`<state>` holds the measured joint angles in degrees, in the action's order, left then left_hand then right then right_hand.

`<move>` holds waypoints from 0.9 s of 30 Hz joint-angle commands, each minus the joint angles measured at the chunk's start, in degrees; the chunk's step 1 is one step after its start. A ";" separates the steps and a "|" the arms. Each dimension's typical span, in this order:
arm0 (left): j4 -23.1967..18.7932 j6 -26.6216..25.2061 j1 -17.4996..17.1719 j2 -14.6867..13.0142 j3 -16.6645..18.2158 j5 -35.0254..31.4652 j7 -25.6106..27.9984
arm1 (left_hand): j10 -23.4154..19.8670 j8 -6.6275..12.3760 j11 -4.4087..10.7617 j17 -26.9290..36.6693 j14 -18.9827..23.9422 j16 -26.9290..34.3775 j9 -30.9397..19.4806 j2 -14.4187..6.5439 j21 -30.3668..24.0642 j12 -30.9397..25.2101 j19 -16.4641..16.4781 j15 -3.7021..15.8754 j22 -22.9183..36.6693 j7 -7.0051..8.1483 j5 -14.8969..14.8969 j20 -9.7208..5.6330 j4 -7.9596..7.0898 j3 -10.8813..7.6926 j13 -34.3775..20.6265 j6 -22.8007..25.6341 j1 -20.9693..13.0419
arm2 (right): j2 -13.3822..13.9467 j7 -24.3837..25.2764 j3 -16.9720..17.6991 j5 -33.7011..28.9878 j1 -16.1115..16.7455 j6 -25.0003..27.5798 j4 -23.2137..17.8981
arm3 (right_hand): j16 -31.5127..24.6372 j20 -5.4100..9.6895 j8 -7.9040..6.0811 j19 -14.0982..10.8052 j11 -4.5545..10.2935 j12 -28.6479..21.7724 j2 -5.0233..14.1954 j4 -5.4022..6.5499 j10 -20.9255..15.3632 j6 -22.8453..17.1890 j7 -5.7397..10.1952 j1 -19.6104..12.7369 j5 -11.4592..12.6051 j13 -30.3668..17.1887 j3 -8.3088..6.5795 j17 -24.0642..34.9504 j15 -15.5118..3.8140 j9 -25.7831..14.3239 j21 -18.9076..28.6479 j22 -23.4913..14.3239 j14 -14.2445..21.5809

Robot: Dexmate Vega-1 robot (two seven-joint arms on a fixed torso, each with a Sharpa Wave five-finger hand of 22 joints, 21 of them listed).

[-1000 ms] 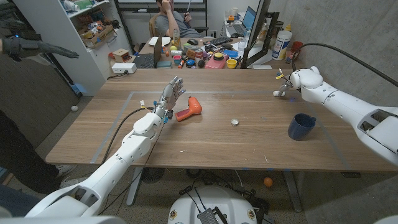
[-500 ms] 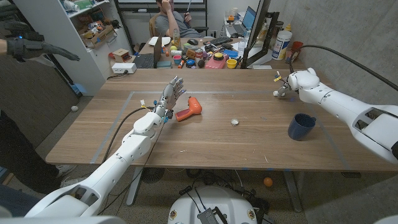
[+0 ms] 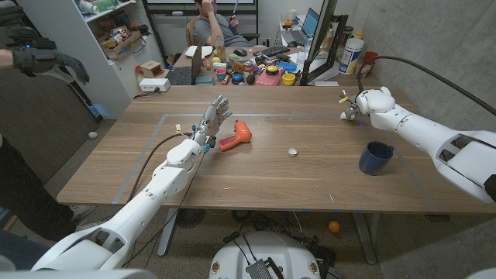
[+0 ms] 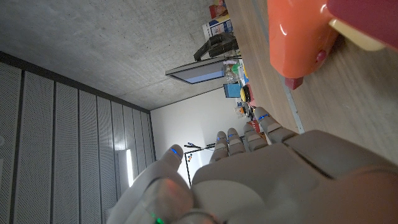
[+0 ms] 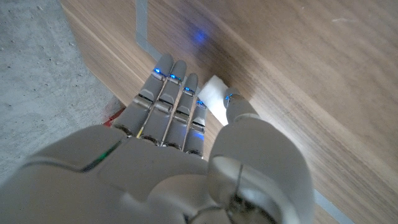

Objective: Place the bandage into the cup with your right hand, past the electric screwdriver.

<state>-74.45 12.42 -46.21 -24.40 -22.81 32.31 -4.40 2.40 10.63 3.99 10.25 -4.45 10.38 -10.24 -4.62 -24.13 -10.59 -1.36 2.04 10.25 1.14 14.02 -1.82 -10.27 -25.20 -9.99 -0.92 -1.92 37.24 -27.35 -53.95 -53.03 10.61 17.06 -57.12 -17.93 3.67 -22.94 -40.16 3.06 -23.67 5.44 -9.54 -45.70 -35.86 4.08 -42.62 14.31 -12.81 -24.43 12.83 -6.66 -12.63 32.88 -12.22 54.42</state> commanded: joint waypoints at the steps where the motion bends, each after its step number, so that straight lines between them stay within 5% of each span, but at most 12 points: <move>1: 1.28 -0.11 0.80 0.42 0.01 -0.11 -0.58 | 0.16 0.12 -0.06 0.11 -0.68 0.16 -0.20 -4.59 0.37 -0.27 0.29 0.31 0.35 -0.21 0.33 -2.64 -0.17 0.03 -0.29 0.03 0.36 | -1.02 3.78 -0.22 -0.15 0.39 1.51 0.99 | -3.06 3.89 -4.52 -3.13 0.38 -4.36 0.21 0.60 -6.92 -5.55 0.57 -2.88 -0.24 -1.86 1.50 2.58 -6.44 -1.92 3.86 -1.67 9.43; 11: 1.98 -0.06 0.99 0.56 0.23 0.02 -1.12 | 0.20 0.10 -0.13 0.11 -0.71 0.17 -0.20 -4.56 0.45 -0.28 0.27 0.28 0.36 -0.28 0.34 -2.66 -0.18 0.10 -0.29 -0.08 0.42 | 0.38 7.24 1.54 1.10 2.00 2.32 -2.49 | -3.96 4.03 -9.16 -2.84 0.77 -7.42 1.15 1.59 -10.42 -9.87 1.52 -3.55 -0.65 -3.64 2.97 4.50 -6.43 -4.34 6.61 -3.31 13.33; 27: 3.04 0.79 1.71 0.86 0.50 0.11 -2.28 | 0.30 0.12 -0.15 0.11 -0.74 0.18 -0.20 -4.57 0.56 -0.28 0.29 0.27 0.37 -0.28 0.36 -2.61 -0.19 0.20 -0.29 -0.13 0.48 | 3.92 6.42 4.96 -0.05 4.55 6.14 -11.50 | -3.40 3.49 -10.48 -2.27 0.96 -8.07 1.17 1.63 -10.30 -9.45 1.61 -4.00 -0.79 -4.43 3.49 5.02 -6.35 -5.58 7.69 -3.89 13.22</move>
<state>-72.25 12.50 -45.06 -23.79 -22.48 32.28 -5.88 2.62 10.63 3.78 10.25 -4.44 10.38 -10.24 -4.62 -23.71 -10.59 -1.37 2.03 10.55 1.14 14.02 -1.82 -10.28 -25.20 -9.99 -0.92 -1.92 38.90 -20.89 -51.39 -52.46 13.37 20.94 -62.99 -21.45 4.59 -32.88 -42.80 3.99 -31.28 6.43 -7.97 -55.58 -42.19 2.26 -45.98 13.63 -16.91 -21.26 17.71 -13.20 -17.97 40.18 -15.85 67.47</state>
